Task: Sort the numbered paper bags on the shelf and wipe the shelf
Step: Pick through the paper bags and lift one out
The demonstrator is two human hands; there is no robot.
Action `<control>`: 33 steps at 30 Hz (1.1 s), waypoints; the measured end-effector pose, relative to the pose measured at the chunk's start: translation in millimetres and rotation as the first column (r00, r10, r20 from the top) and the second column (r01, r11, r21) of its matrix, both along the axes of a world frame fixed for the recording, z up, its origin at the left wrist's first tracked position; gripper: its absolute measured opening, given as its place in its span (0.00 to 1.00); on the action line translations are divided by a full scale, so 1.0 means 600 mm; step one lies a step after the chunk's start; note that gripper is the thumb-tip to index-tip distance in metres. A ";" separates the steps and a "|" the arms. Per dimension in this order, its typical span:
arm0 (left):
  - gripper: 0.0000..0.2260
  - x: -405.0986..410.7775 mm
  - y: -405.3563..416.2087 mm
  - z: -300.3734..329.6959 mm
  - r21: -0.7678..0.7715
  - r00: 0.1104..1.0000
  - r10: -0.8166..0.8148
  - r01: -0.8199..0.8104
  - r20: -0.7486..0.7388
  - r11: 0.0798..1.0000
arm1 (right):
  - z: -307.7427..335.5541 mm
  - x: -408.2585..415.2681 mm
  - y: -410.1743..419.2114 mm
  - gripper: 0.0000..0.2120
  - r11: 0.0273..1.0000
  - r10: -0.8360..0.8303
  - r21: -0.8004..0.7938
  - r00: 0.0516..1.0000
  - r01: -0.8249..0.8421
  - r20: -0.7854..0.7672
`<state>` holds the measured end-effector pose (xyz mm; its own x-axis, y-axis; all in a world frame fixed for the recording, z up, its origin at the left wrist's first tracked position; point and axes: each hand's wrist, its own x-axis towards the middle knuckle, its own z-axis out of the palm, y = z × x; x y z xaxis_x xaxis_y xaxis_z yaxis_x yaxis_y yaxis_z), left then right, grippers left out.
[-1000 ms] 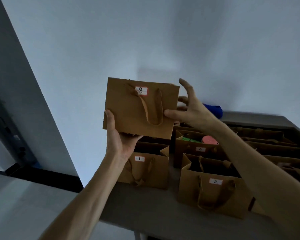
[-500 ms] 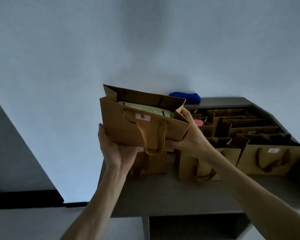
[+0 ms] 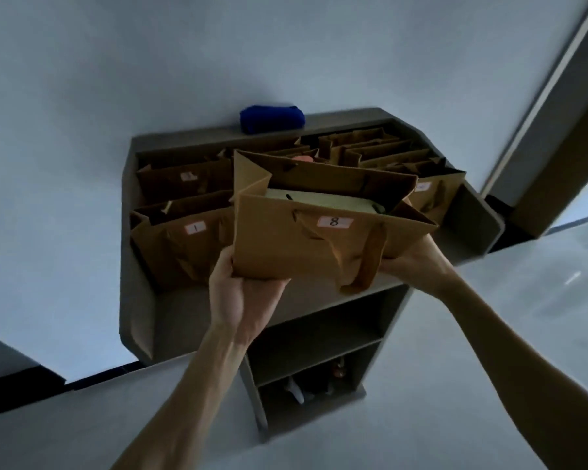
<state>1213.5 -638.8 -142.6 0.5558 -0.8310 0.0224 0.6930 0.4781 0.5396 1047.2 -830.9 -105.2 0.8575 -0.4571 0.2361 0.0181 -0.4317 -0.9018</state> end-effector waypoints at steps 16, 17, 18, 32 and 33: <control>0.16 -0.269 -0.140 -0.178 0.484 0.941 -0.194 0.311 -0.276 0.818 | -0.208 -0.349 -0.088 0.29 0.932 -0.246 0.221 0.949 0.288 -0.199; 0.17 -0.278 -0.143 -0.196 0.515 0.938 -0.189 0.319 -0.290 0.796 | -0.223 -0.359 -0.087 0.29 0.931 -0.233 0.227 0.946 0.284 -0.226; 0.17 -0.286 -0.145 -0.213 0.540 0.934 -0.181 0.329 -0.309 0.775 | -0.240 -0.367 -0.086 0.30 0.931 -0.218 0.236 0.944 0.277 -0.246; 0.20 -0.196 -0.164 -0.435 0.690 0.938 -0.195 0.343 -0.286 0.638 | -0.464 -0.307 -0.067 0.42 0.878 -0.159 0.373 0.917 0.301 -0.366; 0.18 -0.181 -0.167 -0.451 0.691 0.939 -0.198 0.342 -0.282 0.637 | -0.481 -0.293 -0.066 0.41 0.871 -0.171 0.379 0.916 0.313 -0.364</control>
<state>1104.8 -739.2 -413.1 0.2388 -0.6557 -0.7163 0.8371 -0.2349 0.4941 871.2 -870.5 -394.0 0.7014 -0.6536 -0.2843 -0.3460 0.0366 -0.9375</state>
